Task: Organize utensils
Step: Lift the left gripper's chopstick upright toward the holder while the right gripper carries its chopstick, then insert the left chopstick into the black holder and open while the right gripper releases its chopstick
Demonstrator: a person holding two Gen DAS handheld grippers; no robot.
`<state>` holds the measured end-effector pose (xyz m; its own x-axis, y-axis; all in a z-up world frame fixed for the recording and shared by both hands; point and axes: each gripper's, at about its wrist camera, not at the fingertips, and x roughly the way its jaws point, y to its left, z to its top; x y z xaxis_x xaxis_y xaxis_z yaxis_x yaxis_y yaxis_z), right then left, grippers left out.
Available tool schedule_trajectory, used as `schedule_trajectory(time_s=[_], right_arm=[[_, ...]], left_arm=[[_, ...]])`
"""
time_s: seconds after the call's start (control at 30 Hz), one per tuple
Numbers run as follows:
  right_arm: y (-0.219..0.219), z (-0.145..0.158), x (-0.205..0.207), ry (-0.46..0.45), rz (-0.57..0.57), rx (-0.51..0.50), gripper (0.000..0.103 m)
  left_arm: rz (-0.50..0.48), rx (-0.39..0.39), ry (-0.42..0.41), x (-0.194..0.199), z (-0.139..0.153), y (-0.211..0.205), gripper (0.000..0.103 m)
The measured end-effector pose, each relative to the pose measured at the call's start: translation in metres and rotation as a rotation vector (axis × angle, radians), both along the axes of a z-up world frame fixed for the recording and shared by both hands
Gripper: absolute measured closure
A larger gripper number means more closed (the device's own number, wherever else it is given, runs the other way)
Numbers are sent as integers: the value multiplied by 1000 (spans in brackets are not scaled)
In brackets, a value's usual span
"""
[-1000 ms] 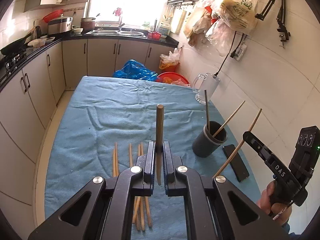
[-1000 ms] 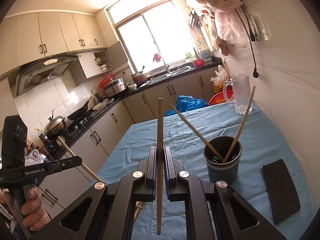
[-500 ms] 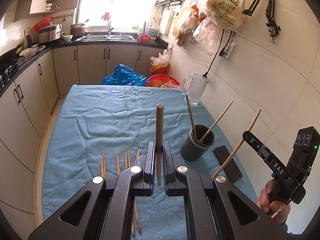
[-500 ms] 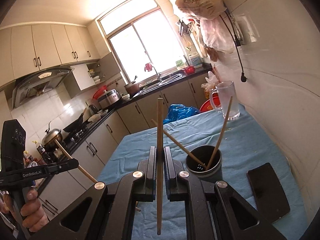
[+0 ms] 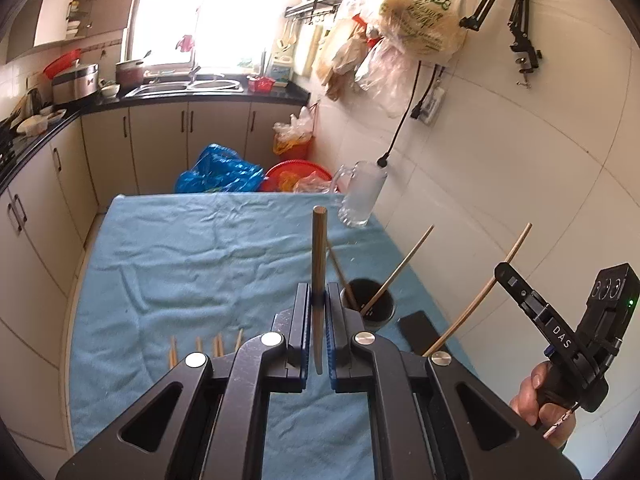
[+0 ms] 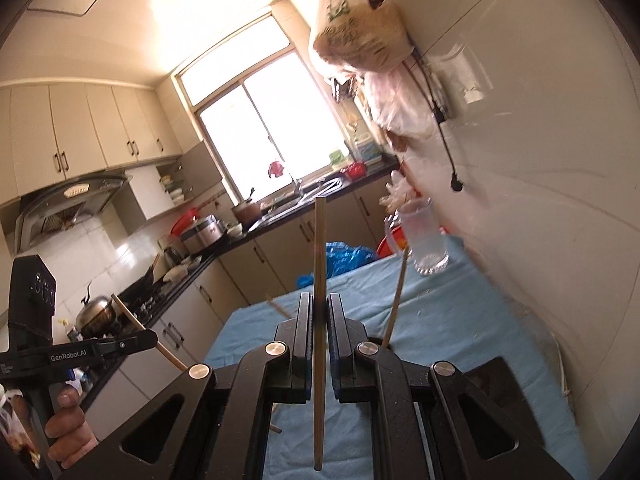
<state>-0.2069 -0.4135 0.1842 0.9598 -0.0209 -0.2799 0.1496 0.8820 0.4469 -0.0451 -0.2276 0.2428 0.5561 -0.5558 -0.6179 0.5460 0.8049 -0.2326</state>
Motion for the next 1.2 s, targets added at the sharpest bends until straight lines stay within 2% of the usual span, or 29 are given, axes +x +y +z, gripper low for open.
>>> schedule_trajectory(time_s=[0.27, 0.43, 0.67, 0.9, 1.2], right_arm=[[-31, 21, 8, -55, -70, 23, 96], [-45, 26, 26, -73, -118, 16, 96], [-65, 5, 57, -33, -153, 44, 96], [-74, -25, 78, 31, -126, 71, 96], [-77, -59, 101, 119, -73, 99, 95]], left_arm=[[-25, -24, -37, 20, 30, -40, 97], [-32, -41, -32, 37, 33, -64, 97], [-44, -8, 24, 60, 3, -96, 97], [-45, 33, 83, 71, -30, -109, 97], [-22, 82, 81, 77, -54, -120, 97]])
